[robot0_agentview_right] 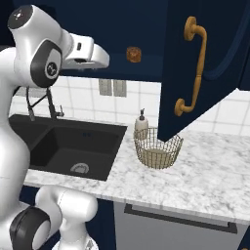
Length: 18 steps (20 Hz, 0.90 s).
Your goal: Open the cabinet, pick up the bread from the cabinet and place it in the basket. Then move the basket to the dining counter.
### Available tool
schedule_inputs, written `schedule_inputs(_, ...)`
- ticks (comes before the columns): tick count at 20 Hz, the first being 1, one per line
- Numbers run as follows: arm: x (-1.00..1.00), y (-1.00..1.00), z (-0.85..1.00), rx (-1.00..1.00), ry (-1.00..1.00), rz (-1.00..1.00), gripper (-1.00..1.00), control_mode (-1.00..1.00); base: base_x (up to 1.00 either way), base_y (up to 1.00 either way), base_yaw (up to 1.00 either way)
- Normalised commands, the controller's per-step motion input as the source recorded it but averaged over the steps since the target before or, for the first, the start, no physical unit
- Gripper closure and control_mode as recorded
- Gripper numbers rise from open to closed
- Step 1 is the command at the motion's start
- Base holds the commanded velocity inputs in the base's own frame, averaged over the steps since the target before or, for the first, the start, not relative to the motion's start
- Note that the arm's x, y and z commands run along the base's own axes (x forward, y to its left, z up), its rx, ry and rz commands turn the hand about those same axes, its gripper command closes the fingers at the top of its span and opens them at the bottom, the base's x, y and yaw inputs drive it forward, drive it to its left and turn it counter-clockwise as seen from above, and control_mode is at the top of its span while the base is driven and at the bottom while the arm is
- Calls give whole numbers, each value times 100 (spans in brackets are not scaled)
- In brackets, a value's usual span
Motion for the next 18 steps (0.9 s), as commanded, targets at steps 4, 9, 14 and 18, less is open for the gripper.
schedule_inputs(4,52,-6,-2,0,-2,-6,-100,-100,0,0,0)
schedule_inputs(9,40,-21,-3,14,-8,-4,-100,-100,0,0,0)
schedule_inputs(14,50,-11,0,17,-11,-1,-100,-100,0,0,0)
schedule_inputs(18,61,0,0,0,0,0,-100,-100,0,0,0)
